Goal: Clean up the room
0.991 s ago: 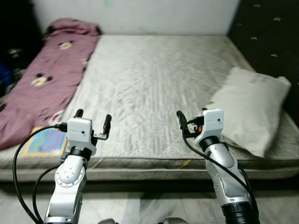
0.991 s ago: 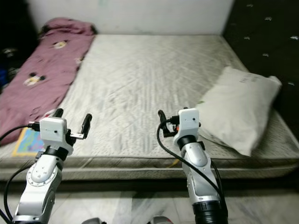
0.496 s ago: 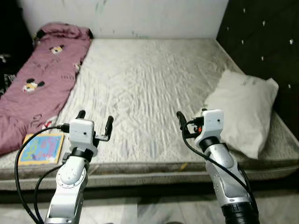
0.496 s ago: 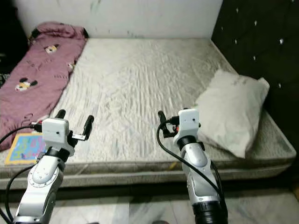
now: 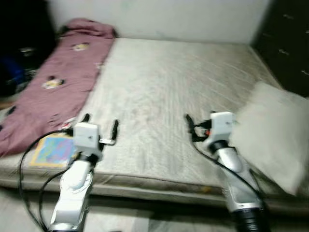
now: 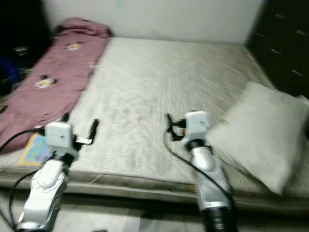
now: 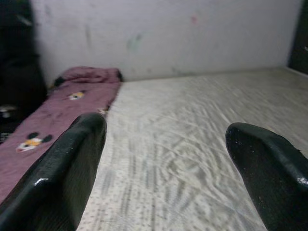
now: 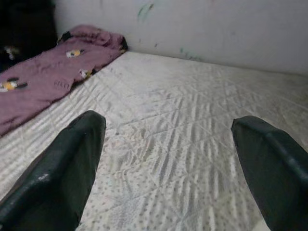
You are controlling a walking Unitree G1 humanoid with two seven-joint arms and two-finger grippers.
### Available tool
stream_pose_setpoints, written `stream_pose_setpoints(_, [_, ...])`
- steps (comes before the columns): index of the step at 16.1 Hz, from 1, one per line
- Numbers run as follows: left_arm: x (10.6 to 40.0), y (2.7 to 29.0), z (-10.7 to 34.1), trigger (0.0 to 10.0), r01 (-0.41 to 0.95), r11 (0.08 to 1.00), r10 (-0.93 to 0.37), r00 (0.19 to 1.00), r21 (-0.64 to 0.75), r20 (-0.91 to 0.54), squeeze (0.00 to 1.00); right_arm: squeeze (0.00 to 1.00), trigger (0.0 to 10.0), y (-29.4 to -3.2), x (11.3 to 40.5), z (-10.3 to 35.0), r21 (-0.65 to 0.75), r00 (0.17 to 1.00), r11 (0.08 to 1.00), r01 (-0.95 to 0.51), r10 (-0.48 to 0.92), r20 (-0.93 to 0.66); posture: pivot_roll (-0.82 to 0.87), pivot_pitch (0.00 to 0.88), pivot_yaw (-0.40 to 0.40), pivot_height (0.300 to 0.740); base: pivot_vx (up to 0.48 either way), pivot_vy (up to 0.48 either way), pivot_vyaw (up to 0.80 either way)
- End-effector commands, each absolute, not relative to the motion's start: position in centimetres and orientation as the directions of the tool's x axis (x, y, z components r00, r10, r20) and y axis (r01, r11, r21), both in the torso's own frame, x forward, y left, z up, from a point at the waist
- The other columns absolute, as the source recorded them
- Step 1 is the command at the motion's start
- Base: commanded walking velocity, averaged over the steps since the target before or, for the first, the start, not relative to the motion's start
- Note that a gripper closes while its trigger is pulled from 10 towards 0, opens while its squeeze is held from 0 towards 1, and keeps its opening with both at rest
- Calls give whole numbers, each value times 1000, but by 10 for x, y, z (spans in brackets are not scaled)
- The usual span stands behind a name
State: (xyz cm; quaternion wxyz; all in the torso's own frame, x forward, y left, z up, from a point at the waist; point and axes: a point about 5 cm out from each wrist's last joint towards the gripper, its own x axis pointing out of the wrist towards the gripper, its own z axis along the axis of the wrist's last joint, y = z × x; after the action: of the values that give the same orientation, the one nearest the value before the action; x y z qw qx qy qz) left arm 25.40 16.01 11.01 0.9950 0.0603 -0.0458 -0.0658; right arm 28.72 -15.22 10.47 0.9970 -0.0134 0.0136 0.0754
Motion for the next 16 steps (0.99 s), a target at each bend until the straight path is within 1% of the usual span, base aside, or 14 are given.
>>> stream_pose_setpoints(1, [251,167,106,10000,110,984,-118,991,139,58,0,0,10000,-146,288,104,-11,986,987,-161,161,-36,-124,0,-6,740,0,0,0])
stream_pose_setpoints(4, [251,166,104,10000,108,982,-116,992,152,50,0,0,10000,-146,288,103,-9,987,987,-158,157,-41,-124,0,-5,740,0,0,0])
stream_pose_setpoints(12, [251,163,105,10000,109,977,-120,991,186,51,0,0,10000,-148,288,102,-5,987,988,-154,153,-47,-125,0,-7,740,0,0,-800])
stream_pose_setpoints(14, [250,163,105,10000,108,977,-120,991,184,52,0,0,10000,-148,288,102,-5,987,988,-153,152,-47,-125,0,-7,740,0,0,-516])
stream_pose_setpoints(16, [250,163,105,10000,107,977,-119,992,185,53,0,0,10000,-148,288,103,-7,987,988,-155,154,-46,-125,0,-8,740,0,-124,0])
